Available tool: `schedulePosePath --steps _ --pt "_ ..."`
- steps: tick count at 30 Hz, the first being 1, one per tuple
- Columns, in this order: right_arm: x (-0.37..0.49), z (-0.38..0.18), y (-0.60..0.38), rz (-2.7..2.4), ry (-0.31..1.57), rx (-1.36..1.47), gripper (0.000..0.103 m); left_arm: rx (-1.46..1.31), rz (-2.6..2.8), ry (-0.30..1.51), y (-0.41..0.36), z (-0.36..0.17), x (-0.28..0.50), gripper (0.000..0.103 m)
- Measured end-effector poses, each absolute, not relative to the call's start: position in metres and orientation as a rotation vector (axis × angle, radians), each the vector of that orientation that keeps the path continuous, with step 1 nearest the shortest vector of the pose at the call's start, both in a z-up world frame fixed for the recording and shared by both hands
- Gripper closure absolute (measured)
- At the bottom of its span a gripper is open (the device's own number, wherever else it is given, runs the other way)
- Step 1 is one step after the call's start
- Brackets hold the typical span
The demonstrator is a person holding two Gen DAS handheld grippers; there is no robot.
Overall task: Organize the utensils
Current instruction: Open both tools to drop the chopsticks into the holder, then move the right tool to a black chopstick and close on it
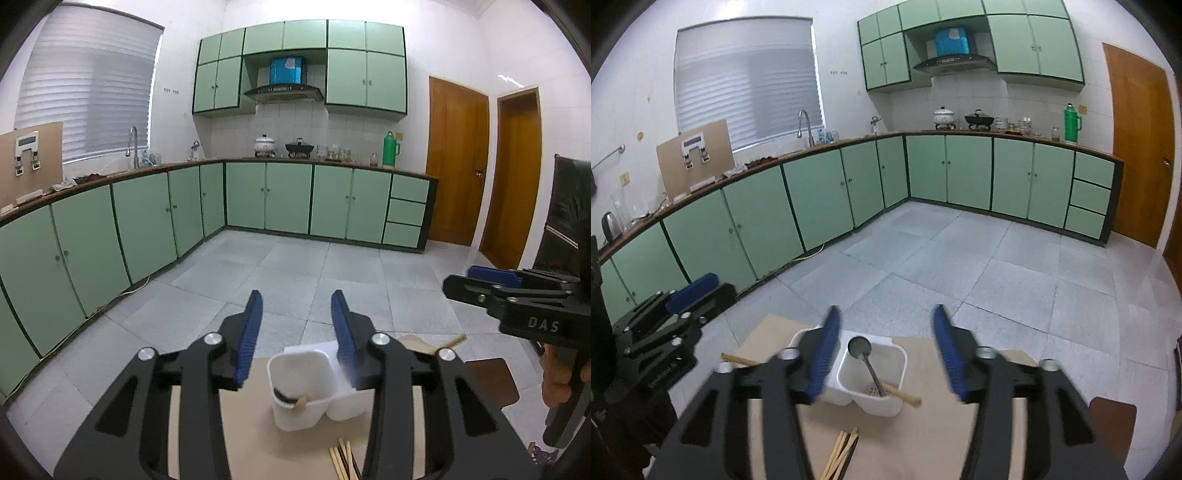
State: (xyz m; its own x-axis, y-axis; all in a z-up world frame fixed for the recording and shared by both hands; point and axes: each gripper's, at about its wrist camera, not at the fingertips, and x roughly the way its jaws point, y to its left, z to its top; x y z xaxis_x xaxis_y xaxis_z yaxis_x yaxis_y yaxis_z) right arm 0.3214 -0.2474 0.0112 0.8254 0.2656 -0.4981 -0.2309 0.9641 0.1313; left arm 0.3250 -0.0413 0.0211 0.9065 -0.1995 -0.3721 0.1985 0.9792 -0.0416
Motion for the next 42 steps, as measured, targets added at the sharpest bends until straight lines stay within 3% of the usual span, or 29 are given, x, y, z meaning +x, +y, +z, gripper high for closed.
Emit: schedulePosePath --steps 4,8,16,27,42 --pt "0.292 0.005 -0.258 0.242 0.509 0.092 0.014 0.006 -0.181 0.385 -0.034 0.015 0.292 0.054" --pt "0.254 -0.011 -0.266 0.231 0.496 0.113 0.007 0.014 -0.177 0.428 -0.028 -0.008 0.256 0.049" --pt "0.184 -0.079 -0.259 0.213 0.584 0.091 0.006 -0.009 -0.173 0.611 -0.013 -0.085 0.191 0.042" --pt "0.132 -0.164 -0.225 0.210 0.769 0.109 0.006 0.030 -0.162 0.813 -0.011 -0.159 0.146 0.042" --pt "0.115 -0.212 -0.171 0.283 0.879 -0.010 0.044 0.030 -0.132 0.899 0.000 -0.188 0.128 0.041"
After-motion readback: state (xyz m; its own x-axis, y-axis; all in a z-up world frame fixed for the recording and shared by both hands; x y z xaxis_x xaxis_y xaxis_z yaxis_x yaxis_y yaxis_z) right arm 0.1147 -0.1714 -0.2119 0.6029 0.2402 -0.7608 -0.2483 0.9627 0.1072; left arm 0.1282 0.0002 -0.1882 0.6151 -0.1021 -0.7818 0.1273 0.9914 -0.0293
